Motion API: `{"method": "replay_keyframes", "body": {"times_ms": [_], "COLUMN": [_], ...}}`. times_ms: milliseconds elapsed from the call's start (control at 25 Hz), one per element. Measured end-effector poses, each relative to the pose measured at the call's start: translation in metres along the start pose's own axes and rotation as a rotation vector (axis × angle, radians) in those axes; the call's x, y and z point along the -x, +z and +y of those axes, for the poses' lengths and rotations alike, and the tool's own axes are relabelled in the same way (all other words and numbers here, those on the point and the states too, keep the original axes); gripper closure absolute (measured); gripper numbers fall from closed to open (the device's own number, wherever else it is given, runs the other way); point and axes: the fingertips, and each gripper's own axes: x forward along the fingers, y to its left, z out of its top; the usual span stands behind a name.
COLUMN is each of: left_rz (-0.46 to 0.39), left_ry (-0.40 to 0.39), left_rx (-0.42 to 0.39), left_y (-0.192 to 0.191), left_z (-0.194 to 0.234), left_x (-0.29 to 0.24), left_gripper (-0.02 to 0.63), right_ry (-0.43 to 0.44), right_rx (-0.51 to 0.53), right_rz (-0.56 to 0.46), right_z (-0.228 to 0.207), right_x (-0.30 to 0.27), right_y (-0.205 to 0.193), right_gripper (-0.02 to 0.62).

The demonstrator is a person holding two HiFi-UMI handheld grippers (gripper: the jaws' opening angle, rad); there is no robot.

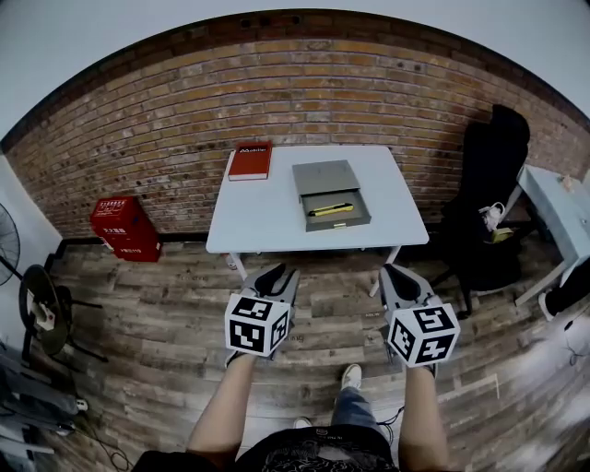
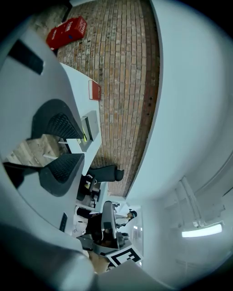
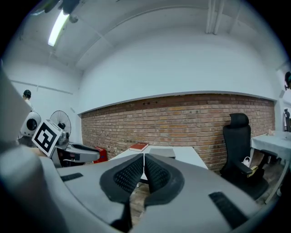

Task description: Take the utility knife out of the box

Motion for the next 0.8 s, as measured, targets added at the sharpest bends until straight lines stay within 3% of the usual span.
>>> {"method": "replay_keyframes", "body": {"times_ms": [280, 400, 800], "left_rz": [0.016, 0.022, 0.036], "left_ry": [0.070, 0.098, 0.165], "left_rx": [0.062, 0.067, 0.059], "left_y": [0.005, 0.020, 0.056], "left_z": [0.029, 0.034, 0.027], "left_x": [-0.038, -0.063, -0.139], "left_gripper": [0.489, 0.449, 0.431], "right_ry": [0.039, 0.057, 0.135], "right_rx": [0.016, 0.024, 0.013], "right_rz": [0.022, 0.027, 0.028], "right_z": [-0.029, -0.050, -0.122], "right_x": [-0.051, -0.073, -0.128], "right_y": [0.002, 0.009, 0.028], "right_gripper": [0.574, 0.574, 0.574]}}
